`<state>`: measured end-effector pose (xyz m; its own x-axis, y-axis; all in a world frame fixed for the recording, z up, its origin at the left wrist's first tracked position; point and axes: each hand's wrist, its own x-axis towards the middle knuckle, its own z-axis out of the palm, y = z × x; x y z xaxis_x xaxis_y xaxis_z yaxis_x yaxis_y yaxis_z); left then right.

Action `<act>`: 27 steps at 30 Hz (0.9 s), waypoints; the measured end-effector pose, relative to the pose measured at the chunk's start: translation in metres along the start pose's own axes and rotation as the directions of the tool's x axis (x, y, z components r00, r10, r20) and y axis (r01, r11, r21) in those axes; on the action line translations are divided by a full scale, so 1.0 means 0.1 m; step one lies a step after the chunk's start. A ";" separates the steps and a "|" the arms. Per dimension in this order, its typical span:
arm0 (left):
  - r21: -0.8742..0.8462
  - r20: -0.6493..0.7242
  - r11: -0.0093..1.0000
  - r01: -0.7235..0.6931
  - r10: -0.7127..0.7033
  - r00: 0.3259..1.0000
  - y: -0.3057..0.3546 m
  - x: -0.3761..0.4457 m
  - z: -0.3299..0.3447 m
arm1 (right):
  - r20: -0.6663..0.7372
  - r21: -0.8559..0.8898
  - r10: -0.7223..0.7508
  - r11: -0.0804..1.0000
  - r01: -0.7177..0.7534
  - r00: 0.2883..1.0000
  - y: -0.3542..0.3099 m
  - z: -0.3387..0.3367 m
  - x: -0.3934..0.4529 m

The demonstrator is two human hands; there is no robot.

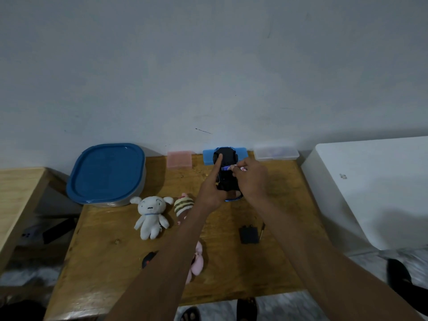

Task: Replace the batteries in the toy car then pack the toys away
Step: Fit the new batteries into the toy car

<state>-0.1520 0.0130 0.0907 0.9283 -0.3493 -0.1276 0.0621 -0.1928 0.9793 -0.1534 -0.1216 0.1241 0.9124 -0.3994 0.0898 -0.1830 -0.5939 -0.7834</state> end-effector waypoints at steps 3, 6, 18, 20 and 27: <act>-0.033 -0.010 0.999 0.002 -0.003 1.000 0.00 0.00 0.00 | -0.016 -0.027 0.017 0.999 -0.017 1.000 -0.01 0.02 0.00; -0.037 -0.032 0.999 0.009 -0.010 0.999 -0.02 0.00 0.01 | -0.042 -0.045 0.011 0.999 -0.013 0.999 -0.04 0.04 0.00; -0.029 0.020 0.999 -0.016 0.016 1.000 -0.05 0.03 -0.05 | 0.105 -0.145 -0.099 0.983 0.113 0.990 -0.05 0.03 0.08; -0.007 0.039 1.000 -0.009 0.009 0.999 -0.05 0.04 -0.07 | 0.153 -0.092 -0.080 0.991 0.095 0.985 -0.02 0.01 0.08; -0.007 0.010 1.000 0.019 -0.019 1.000 -0.06 0.03 -0.10 | 0.274 0.005 -0.107 0.994 0.109 0.956 0.00 -0.07 0.11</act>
<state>-0.1460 0.0226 0.0862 0.9231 -0.3549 -0.1480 0.0824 -0.1934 0.9777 -0.1456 -0.1312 0.1291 0.9919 -0.1272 0.0009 -0.0801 -0.6305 -0.7720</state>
